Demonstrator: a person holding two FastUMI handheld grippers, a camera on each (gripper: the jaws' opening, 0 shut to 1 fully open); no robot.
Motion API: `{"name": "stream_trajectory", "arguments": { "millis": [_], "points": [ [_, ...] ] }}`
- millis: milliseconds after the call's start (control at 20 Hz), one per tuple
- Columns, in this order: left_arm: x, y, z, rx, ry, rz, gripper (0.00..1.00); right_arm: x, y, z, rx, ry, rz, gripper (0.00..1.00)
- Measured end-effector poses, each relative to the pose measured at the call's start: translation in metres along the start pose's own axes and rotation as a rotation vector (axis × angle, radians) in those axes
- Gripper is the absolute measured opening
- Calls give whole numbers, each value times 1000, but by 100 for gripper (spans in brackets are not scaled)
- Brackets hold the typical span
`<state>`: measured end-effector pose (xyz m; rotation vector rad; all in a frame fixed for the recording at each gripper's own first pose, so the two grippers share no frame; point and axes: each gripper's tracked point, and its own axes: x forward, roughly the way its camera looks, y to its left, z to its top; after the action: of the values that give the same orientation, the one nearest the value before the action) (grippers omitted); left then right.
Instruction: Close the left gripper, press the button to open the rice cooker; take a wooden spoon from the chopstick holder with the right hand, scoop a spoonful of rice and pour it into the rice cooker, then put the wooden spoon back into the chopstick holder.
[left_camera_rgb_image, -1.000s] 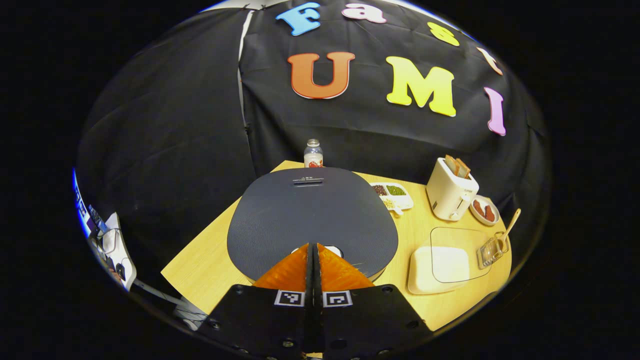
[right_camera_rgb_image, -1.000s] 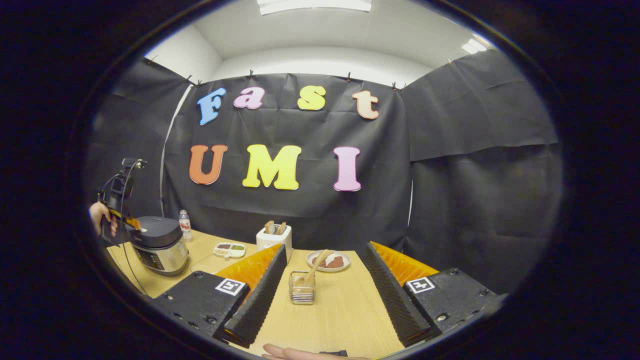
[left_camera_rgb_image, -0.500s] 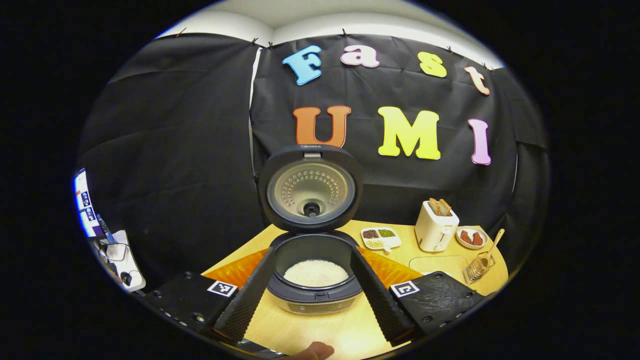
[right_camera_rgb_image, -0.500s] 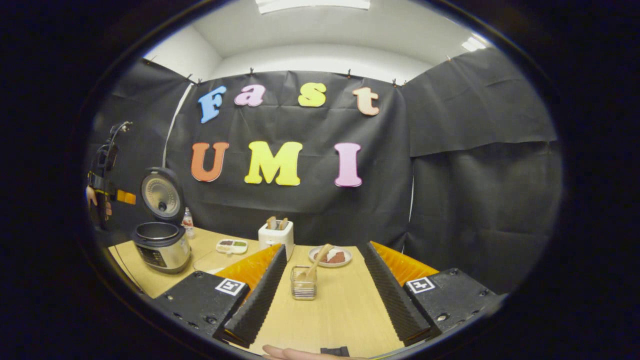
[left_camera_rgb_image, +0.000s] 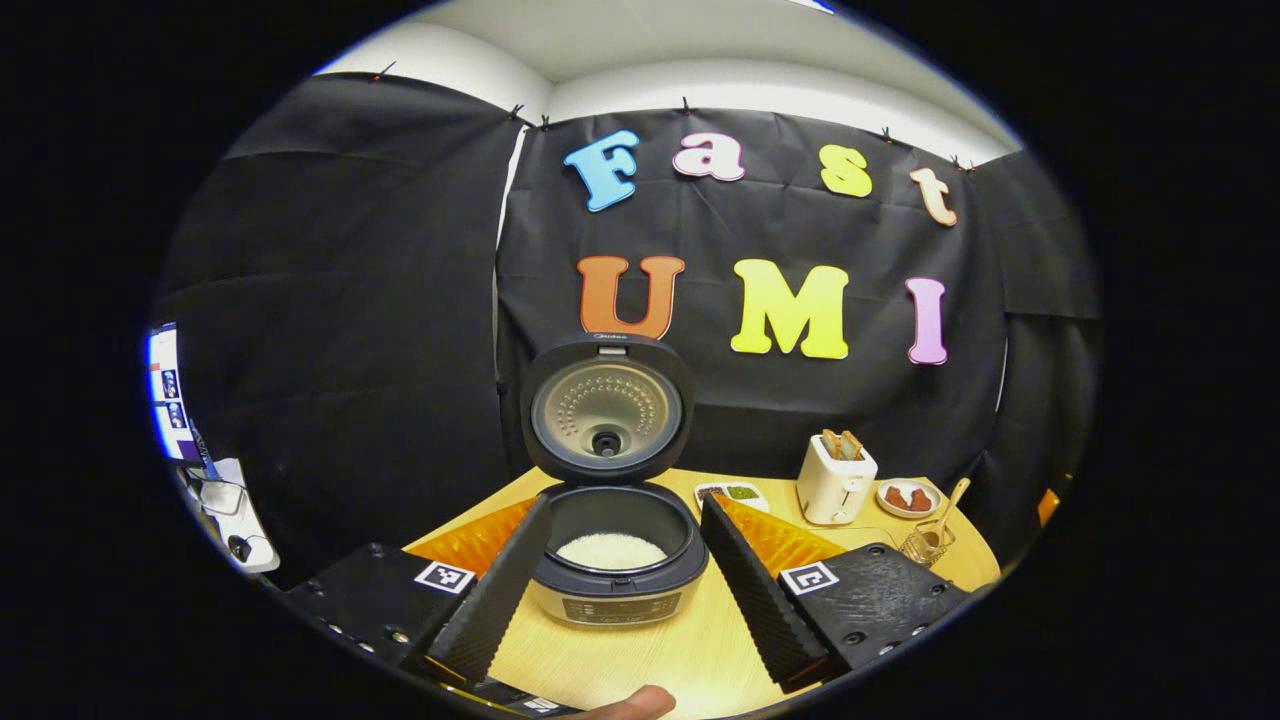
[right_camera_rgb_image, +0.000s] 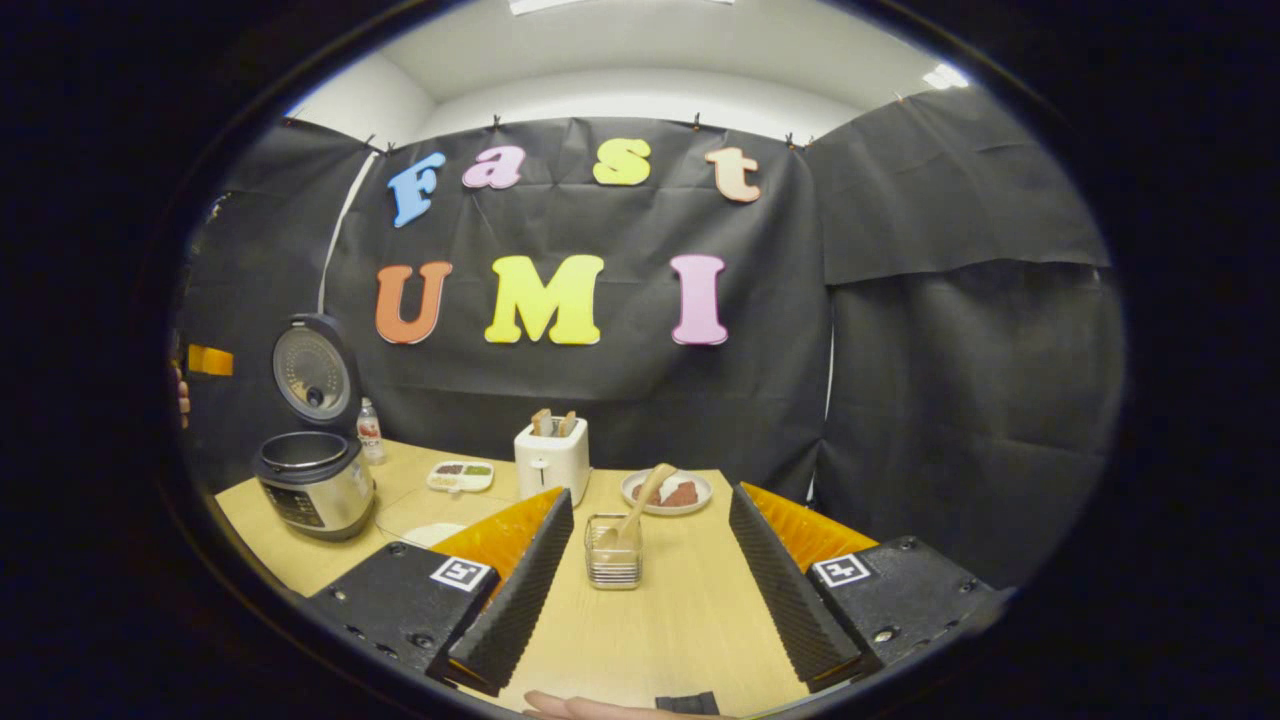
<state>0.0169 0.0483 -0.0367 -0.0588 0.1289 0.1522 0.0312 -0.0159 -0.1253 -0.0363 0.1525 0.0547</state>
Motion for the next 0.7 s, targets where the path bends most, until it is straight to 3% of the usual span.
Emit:
{"name": "stream_trajectory", "arguments": {
  "millis": [250, 400, 450, 500, 700],
  "points": [
    [-28, -13, 13, 44, -95, -43, 95, 50, 17, -24, 31, 30, 28, 100],
    [-49, -18, 19, 42, -154, -62, 95, 89, 11, -44, 67, 75, 0, 100],
    [-52, -19, 19, 37, -168, -65, 95, 104, 7, -51, 80, 97, -15, 94],
    [-57, -19, 22, 29, -184, -65, 95, 118, 5, -57, 90, 120, -20, 100],
    [-68, -31, 18, 73, -212, -106, 95, 169, 1, -82, 93, 186, -29, 100]
  ]
}}
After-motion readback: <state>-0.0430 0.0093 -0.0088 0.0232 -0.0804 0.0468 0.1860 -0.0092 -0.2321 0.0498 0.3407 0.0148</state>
